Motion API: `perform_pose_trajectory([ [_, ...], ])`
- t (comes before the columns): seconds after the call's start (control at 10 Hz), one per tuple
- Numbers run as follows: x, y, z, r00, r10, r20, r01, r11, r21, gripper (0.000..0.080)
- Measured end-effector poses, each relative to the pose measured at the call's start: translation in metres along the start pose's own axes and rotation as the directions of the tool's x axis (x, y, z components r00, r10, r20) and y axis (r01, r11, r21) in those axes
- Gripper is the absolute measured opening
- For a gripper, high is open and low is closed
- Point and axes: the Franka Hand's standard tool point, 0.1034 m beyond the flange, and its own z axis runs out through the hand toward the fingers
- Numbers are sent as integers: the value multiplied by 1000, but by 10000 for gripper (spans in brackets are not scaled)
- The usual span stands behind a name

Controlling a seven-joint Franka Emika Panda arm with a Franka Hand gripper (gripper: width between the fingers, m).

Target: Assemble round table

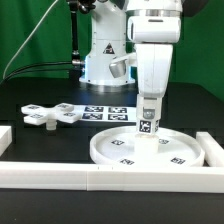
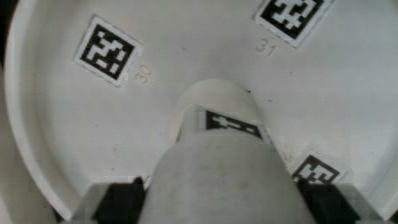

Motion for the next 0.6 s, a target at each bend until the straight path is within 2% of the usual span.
perform_pose_trajectory([
  [0.3,0,-3,1,941,339,7,-339,941,18,406],
  [0.5,0,-4,1,867,497,8,-497,867,19,406],
  [0.6,0,-3,2,797,604,-3,-604,797,18,406],
])
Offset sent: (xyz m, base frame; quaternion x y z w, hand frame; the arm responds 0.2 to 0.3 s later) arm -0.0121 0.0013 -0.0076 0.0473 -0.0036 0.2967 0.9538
